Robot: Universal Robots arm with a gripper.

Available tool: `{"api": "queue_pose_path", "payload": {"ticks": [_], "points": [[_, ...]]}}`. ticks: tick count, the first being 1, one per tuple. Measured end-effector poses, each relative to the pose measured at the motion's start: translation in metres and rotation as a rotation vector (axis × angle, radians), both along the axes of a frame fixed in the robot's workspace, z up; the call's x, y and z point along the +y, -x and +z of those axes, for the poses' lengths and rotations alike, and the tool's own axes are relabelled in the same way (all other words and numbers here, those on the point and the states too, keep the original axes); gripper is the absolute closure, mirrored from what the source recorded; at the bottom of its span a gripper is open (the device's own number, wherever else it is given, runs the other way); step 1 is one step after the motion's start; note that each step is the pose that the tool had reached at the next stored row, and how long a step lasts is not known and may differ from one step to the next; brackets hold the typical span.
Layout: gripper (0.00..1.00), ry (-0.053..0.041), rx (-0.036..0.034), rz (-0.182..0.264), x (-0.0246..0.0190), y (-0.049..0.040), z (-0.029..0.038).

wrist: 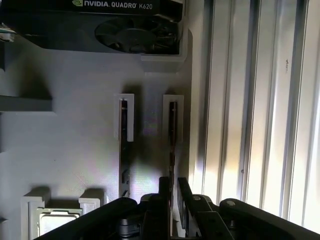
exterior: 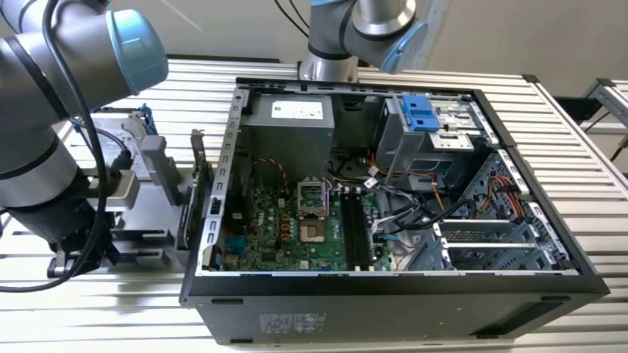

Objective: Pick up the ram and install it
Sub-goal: 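Pick up the ram and move it above insertion slot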

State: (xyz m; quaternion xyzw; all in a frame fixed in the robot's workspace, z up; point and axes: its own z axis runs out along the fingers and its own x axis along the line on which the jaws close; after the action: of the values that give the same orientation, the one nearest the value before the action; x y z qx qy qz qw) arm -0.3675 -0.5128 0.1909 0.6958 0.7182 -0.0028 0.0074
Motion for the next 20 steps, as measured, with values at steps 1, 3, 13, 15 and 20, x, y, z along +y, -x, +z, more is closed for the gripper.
{"api": "queue_pose_path", "payload": {"ticks": [1, 3, 13, 15, 20], "points": [[0.00, 0.0005, 0.0000, 0.000, 0.0000, 0.0000, 0.0000], [0.00, 0.0014, 0.0000, 0.000, 0.0000, 0.0000, 0.0000], [1.00, 0.0061, 0.0000, 0.000, 0.0000, 0.0000, 0.0000], [1.00, 0.0070, -0.0001, 0.000, 0.0000, 0.0000, -0.0001], [1.00, 0.0095, 0.0000, 0.000, 0.0000, 0.0000, 0.0000]]}}
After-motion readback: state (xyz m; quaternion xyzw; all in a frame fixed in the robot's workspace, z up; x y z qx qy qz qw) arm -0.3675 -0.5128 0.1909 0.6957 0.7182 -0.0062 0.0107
